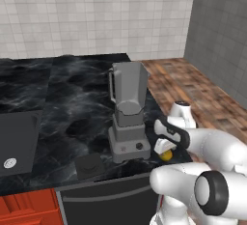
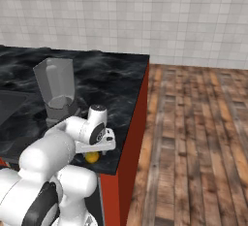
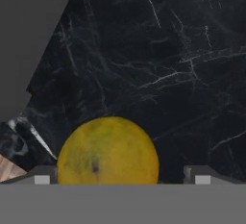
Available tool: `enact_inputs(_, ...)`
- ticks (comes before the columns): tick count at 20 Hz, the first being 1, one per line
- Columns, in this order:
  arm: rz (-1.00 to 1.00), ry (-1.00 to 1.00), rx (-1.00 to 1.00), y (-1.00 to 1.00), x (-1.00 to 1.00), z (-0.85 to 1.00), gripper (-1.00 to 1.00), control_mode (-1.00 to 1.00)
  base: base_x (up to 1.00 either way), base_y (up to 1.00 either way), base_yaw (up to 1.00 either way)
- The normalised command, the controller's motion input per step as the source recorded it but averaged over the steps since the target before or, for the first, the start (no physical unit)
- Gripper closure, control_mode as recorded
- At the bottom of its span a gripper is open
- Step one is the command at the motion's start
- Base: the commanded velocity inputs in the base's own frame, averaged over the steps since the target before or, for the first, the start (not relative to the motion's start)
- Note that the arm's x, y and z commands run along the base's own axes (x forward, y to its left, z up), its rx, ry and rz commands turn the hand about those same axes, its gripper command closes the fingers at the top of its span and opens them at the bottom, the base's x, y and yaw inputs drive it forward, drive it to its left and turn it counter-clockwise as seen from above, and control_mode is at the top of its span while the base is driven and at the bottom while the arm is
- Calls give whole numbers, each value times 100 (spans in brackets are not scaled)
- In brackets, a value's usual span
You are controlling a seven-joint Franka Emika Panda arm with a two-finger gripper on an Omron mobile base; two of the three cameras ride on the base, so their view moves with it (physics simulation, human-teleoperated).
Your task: Open the blender lid, put the orange in the blender, close the lid, and start the blender.
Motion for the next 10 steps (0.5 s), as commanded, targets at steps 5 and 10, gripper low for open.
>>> enact_inputs(5, 1, 0, 0, 31, 0, -36, -100, -100, 0, 0, 0)
enact_inputs(10, 2, 0, -1, 21, -17, -51, 100, -100, 0, 0, 0)
